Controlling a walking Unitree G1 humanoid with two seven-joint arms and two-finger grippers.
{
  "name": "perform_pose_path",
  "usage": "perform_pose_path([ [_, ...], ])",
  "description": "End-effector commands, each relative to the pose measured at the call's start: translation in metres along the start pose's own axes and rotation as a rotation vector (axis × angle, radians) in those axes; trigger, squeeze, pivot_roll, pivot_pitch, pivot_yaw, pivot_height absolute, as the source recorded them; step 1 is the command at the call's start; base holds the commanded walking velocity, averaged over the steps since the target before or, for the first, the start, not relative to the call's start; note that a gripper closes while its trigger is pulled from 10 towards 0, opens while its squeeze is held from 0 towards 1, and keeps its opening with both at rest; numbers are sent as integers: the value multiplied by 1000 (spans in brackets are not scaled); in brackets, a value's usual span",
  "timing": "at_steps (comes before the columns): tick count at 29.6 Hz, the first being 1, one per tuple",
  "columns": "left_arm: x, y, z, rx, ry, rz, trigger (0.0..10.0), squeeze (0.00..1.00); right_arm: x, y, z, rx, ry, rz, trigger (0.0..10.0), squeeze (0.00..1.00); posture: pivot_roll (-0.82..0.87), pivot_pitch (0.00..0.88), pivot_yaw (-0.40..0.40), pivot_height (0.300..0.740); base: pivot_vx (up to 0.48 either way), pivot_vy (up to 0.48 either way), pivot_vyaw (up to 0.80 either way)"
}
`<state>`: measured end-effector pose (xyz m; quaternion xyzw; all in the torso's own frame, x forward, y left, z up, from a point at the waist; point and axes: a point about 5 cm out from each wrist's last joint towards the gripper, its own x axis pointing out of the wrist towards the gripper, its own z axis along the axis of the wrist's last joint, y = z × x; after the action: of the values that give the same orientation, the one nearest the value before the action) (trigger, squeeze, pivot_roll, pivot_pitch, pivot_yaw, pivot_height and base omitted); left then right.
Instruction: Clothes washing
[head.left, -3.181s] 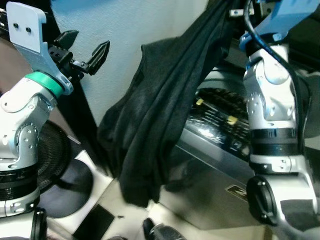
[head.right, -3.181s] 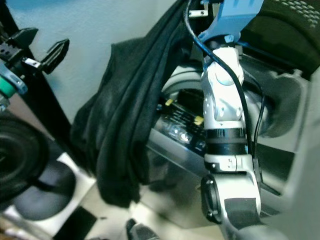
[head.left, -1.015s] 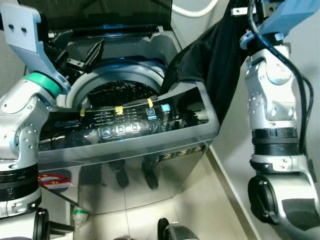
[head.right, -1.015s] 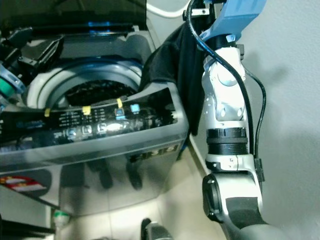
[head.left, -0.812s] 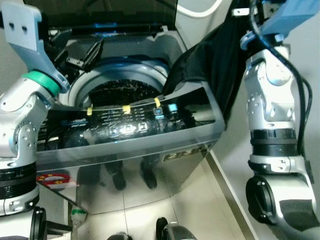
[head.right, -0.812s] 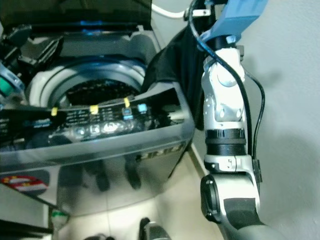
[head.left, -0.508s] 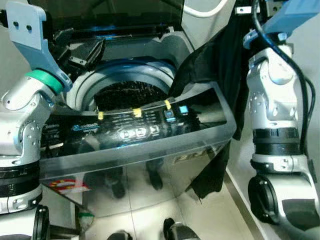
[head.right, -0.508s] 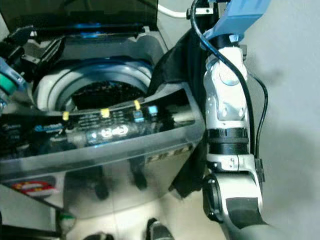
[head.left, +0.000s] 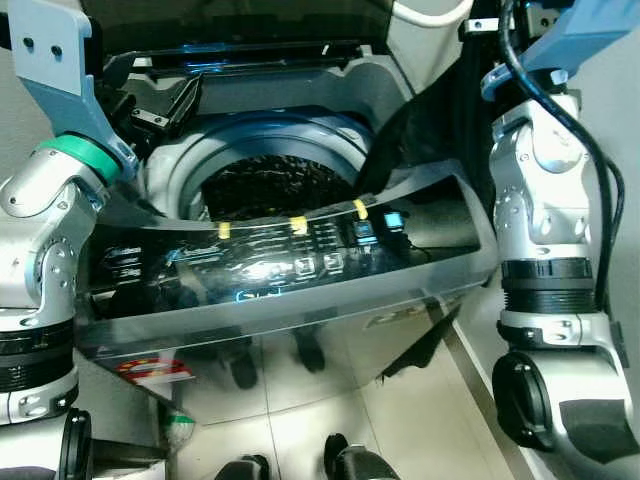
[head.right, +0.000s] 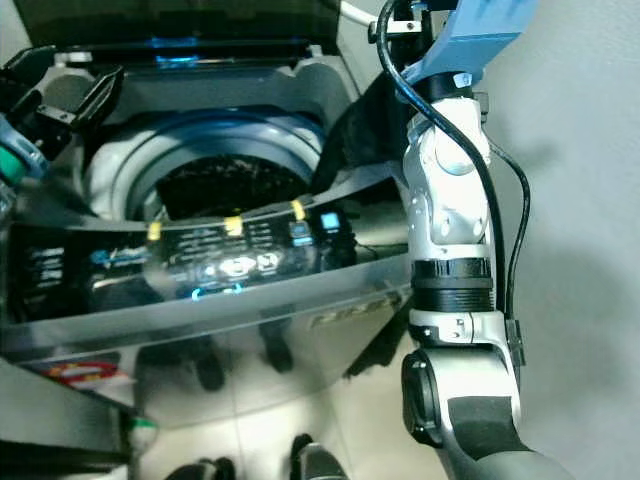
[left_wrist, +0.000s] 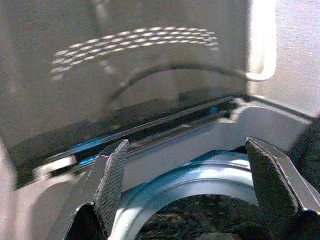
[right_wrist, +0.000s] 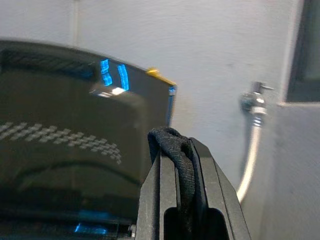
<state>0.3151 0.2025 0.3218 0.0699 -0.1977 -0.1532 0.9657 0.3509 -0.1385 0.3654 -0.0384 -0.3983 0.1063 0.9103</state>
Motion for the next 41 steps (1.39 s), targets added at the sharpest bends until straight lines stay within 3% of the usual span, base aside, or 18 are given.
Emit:
perform_pose_path([
  [1,-1,-1,0,76,-7,-28,10000,0,1,15,10,-9,-45,136,10000,0,99,92,3,740,0,0,0],
  [4,3,-2,23,144,-111,-78,10000,0,4,26,18,67,-73,260,10000,0,106,89,2,740,0,0,0],
  [9,12,-3,46,142,-207,-115,10000,0,14,32,37,204,-152,310,10000,0,103,82,7,740,0,0,0],
  [10,14,-9,48,135,-200,-181,10000,0,22,33,49,254,-201,324,10000,0,96,75,10,740,0,0,0],
  [11,11,-18,44,106,-174,-284,10000,0,32,32,64,297,-254,327,10000,0,92,75,11,740,0,0,0],
  [14,5,-28,34,59,-131,-386,10000,0,41,29,79,344,-311,333,10000,0,92,75,11,740,0,0,0],
  [17,-13,-50,5,-37,-16,-599,10000,0,54,28,115,445,-439,403,10000,0,91,75,6,740,0,0,0],
  [22,-18,-69,-13,-159,32,-742,10000,0,61,30,148,606,-553,509,10000,0,82,76,-4,740,0,0,0],
  [23,-10,-75,-18,-207,29,-781,10000,0,64,31,162,685,-592,558,10000,0,78,75,-7,740,0,0,0],
  [24,-10,-75,-18,-207,29,-781,10000,0,64,31,162,685,-592,558,10000,0,78,75,-7,740,0,0,0],
  [27,18,-86,-26,-221,29,-855,10000,0,70,32,181,825,-634,649,10000,0,69,79,-22,740,0,0,0],
  [31,40,-103,-30,-286,59,-966,10000,0,77,32,191,901,-643,698,10000,0,66,80,-41,740,0,0,0],
  [33,40,-103,-30,-286,59,-966,10000,0,77,32,191,901,-643,698,10000,0,66,80,-41,740,0,0,0],
  [34,55,-116,-35,-276,87,-990,10000,0,80,34,198,932,-652,725,10000,0,62,82,-45,740,0,0,0],
  [35,72,-126,-36,-264,93,-955,10000,0,81,37,203,953,-659,748,10000,0,48,82,-47,740,0,0,0],
  [36,72,-126,-36,-264,93,-955,10000,0,81,37,203,953,-659,748,10000,0,48,82,-47,740,0,0,0],
  [38,99,-135,-32,-253,84,-805,10000,0,80,41,208,973,-661,776,10000,0,41,82,-49,740,0,0,0],
  [41,108,-134,-27,-262,66,-708,10000,0,79,42,208,985,-658,783,10000,0,41,82,-49,740,0,0,0],
])
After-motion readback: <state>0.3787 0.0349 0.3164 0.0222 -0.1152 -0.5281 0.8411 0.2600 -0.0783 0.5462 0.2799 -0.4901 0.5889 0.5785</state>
